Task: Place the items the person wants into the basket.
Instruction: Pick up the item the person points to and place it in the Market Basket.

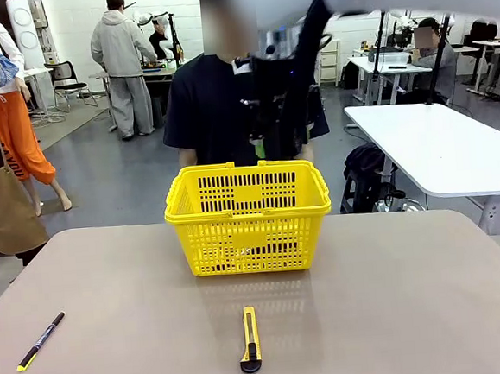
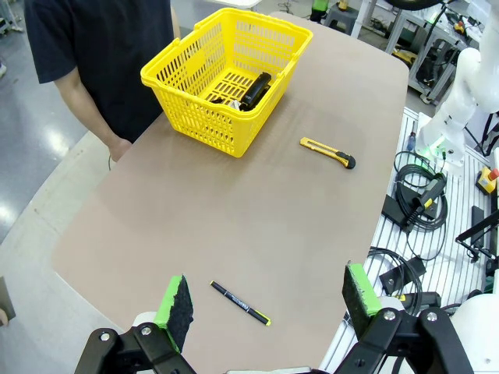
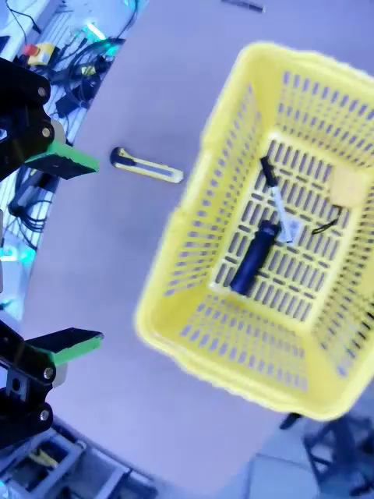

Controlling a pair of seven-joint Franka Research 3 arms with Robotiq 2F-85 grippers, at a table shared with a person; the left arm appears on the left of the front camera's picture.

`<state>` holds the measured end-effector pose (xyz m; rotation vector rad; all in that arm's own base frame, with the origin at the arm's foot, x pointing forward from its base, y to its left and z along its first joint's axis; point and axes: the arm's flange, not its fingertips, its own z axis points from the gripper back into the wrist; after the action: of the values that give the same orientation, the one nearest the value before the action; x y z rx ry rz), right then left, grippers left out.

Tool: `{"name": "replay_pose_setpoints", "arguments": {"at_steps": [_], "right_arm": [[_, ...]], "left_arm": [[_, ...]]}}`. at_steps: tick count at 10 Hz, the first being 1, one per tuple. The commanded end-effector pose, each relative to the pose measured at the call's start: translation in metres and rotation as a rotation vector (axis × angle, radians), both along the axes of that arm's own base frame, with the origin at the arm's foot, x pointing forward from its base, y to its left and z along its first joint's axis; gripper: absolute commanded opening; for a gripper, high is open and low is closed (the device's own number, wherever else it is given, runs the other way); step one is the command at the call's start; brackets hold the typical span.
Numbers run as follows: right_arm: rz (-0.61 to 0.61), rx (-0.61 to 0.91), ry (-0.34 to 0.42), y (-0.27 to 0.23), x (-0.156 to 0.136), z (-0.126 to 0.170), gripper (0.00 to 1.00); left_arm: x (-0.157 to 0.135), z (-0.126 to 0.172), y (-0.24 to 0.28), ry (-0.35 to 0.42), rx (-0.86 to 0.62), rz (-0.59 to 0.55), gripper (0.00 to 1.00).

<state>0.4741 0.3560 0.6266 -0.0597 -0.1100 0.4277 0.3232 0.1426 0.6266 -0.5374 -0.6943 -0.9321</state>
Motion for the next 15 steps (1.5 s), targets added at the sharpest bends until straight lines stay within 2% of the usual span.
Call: {"name": "replay_pose_setpoints", "arguments": {"at_steps": [1,3,5,8,12,13,15], "right_arm": [[-0.059,0.049,-0.063,-0.047,-0.066,-0.018,1.0],[-0.123,0.106,-0.087,-0.085,-0.11,-0.027,1.0],[-0.187,0.182,-0.085,-0.129,-0.137,-0.043,1.0],[-0.262,0.2,-0.054,-0.163,-0.144,-0.055,1.0],[-0.375,0.183,0.027,-0.184,-0.128,-0.059,1.0],[-0.324,0.174,-0.037,-0.179,-0.138,-0.056,1.0],[-0.324,0.174,-0.037,-0.179,-0.138,-0.056,1.0]], "left_arm": [[-0.001,0.0,0.001,-0.008,-0.001,-0.015,1.0],[-0.001,0.0,0.001,-0.008,-0.001,-0.015,1.0],[-0.001,0.0,0.001,-0.008,-0.001,-0.015,1.0],[-0.001,0.0,0.001,-0.008,-0.001,-0.015,1.0],[-0.001,0.0,0.001,-0.008,-0.001,-0.015,1.0],[-0.001,0.0,0.001,-0.008,-0.001,-0.015,1.0],[-0.001,0.0,0.001,-0.008,-0.001,-0.015,1.0]]}}
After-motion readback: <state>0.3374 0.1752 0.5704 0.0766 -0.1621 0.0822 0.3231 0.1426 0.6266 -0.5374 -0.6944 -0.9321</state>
